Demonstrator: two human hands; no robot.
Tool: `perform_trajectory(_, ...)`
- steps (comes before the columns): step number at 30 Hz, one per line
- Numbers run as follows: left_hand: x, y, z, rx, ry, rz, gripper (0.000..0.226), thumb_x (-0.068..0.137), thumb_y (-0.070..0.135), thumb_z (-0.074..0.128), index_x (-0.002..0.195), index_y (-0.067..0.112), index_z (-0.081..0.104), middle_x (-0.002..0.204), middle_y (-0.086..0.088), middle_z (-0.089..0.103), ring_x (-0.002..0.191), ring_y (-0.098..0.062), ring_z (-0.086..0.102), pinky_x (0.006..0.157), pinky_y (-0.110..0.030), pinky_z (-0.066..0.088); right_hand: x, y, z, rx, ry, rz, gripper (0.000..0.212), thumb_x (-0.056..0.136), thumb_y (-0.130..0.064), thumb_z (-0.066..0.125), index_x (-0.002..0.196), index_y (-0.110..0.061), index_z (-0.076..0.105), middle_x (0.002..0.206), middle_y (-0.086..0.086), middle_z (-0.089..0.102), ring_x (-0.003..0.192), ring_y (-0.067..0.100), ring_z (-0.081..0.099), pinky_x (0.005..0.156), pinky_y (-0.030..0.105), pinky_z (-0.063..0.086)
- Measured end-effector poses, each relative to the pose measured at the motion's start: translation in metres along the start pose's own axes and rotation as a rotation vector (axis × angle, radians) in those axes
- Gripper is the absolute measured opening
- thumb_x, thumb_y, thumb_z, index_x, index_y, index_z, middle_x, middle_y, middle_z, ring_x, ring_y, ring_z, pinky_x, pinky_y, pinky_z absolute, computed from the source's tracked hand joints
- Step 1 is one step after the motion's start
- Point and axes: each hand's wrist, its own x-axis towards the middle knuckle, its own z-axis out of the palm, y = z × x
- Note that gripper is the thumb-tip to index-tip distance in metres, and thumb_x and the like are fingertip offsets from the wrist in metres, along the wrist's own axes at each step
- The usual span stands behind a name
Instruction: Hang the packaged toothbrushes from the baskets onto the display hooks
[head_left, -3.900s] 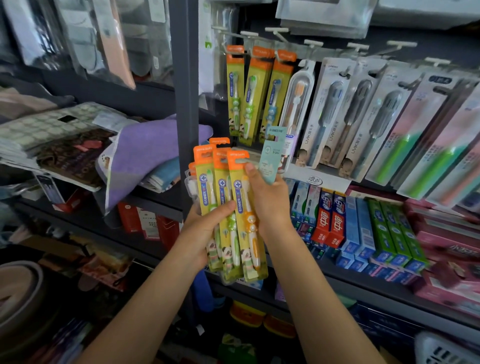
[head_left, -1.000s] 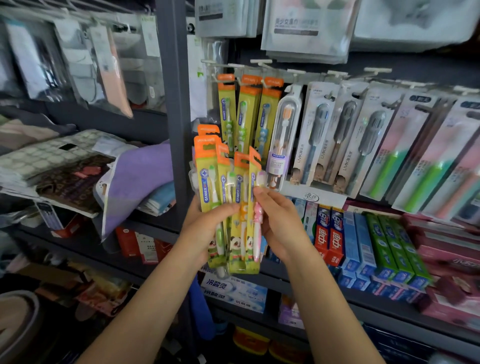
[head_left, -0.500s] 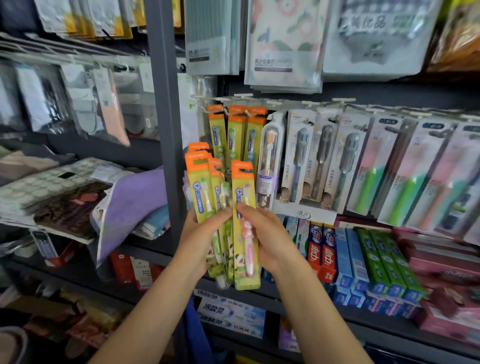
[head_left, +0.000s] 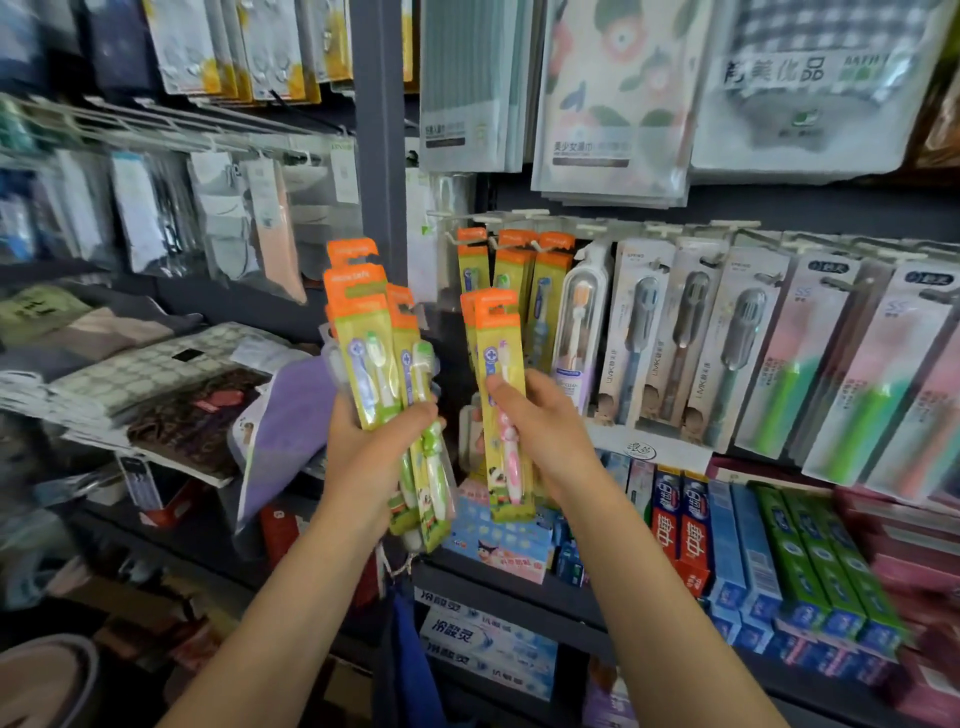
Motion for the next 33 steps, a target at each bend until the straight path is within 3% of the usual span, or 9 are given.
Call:
perform_trajectory(3,0.011,0.016,-0.005,-0.037,0.036,0.039,0.037,0.085,0.003,0.075,0.108,0.030,0.064,0.097,0.005,0.077,0.094,-0.019,0.074,0.081,-0.038,0.057,0.025,-0.009,0.019,-0.134,-0.003,-0.073,0.009,0.098,-0.028,0.065,0.104,-0.021,0.069,0.075,-0.011,0.067,0.064,0.002,0.064,0.068,0.024,0.056)
perform_trajectory(6,0.025,0.029,-0.010,-0.053,0.096,0.039,0.041,0.079,0.010,0.081,0.112,0.025,0.063,0.103,-0.002,0.077,0.096,-0.025,0.074,0.087,-0.047,0.059,0.054,-0.010,0.034,-0.188,0.035,-0.069,0.020,0.089,-0.036,0.072,0.105,-0.024,0.071,0.089,0.001,0.074,0.084,0.022,0.072,0.086,0.044,0.059)
perform_trajectory(10,0.042,0.036,-0.014,-0.066,0.095,0.041,0.046,0.082,0.008,0.079,0.124,0.020,0.062,0.109,-0.012,0.074,0.096,-0.034,0.073,0.085,-0.050,0.060,0.108,0.011,0.040,-0.264,0.058,-0.034,0.071,0.067,-0.060,0.074,0.125,-0.020,0.065,0.118,0.011,0.072,0.107,0.040,0.069,0.094,0.059,0.055)
perform_trajectory(13,0.051,0.037,-0.012,-0.066,0.081,0.038,0.043,0.084,0.007,0.077,0.121,0.021,0.062,0.107,-0.010,0.075,0.096,-0.032,0.073,0.084,-0.047,0.060,0.110,-0.008,0.052,-0.256,0.065,-0.050,0.032,0.087,-0.034,0.074,0.112,-0.015,0.068,0.108,0.012,0.073,0.090,0.029,0.070,0.086,0.048,0.059)
perform_trajectory(16,0.058,0.035,-0.010,-0.085,0.086,0.022,0.041,0.084,0.006,0.076,0.119,0.022,0.062,0.107,-0.011,0.075,0.095,-0.034,0.073,0.086,-0.050,0.060,0.121,-0.014,0.057,-0.256,0.096,-0.045,0.056,0.084,-0.040,0.076,0.130,-0.011,0.061,0.124,0.005,0.066,0.107,0.024,0.064,0.091,0.040,0.056)
perform_trajectory(20,0.062,0.030,-0.010,-0.107,0.069,0.021,0.039,0.086,0.002,0.073,0.119,0.018,0.062,0.101,-0.011,0.075,0.094,-0.037,0.073,0.081,-0.049,0.061,0.132,-0.017,0.055,-0.205,0.116,-0.077,0.008,0.091,-0.022,0.072,0.092,-0.022,0.065,0.084,0.006,0.066,0.066,0.027,0.065,0.054,0.032,0.055)
perform_trajectory(23,0.062,0.029,-0.012,-0.130,0.045,0.013,0.037,0.088,0.001,0.071,0.119,0.019,0.060,0.106,-0.013,0.072,0.091,-0.033,0.074,0.070,-0.038,0.062,0.134,-0.015,0.050,-0.173,0.103,-0.091,0.009,0.092,-0.022,0.072,0.091,-0.023,0.063,0.079,0.004,0.065,0.061,0.023,0.062,0.048,0.027,0.051)
perform_trajectory(28,0.064,0.027,-0.012,-0.122,0.060,0.018,0.040,0.083,0.006,0.076,0.117,0.022,0.062,0.113,-0.016,0.072,0.101,-0.036,0.071,0.089,-0.050,0.059,0.131,-0.002,0.047,-0.116,0.095,-0.083,0.015,0.091,-0.029,0.074,0.103,-0.022,0.067,0.091,0.005,0.071,0.072,0.020,0.068,0.064,0.037,0.060)
perform_trajectory(33,0.063,0.026,-0.011,-0.124,0.062,0.031,0.035,0.087,0.003,0.072,0.113,0.023,0.062,0.107,-0.012,0.073,0.102,-0.037,0.070,0.081,-0.042,0.061,0.127,-0.002,0.042,-0.039,0.081,-0.096,0.022,0.093,-0.022,0.073,0.113,-0.015,0.068,0.098,0.007,0.074,0.067,0.016,0.069,0.059,0.030,0.057)
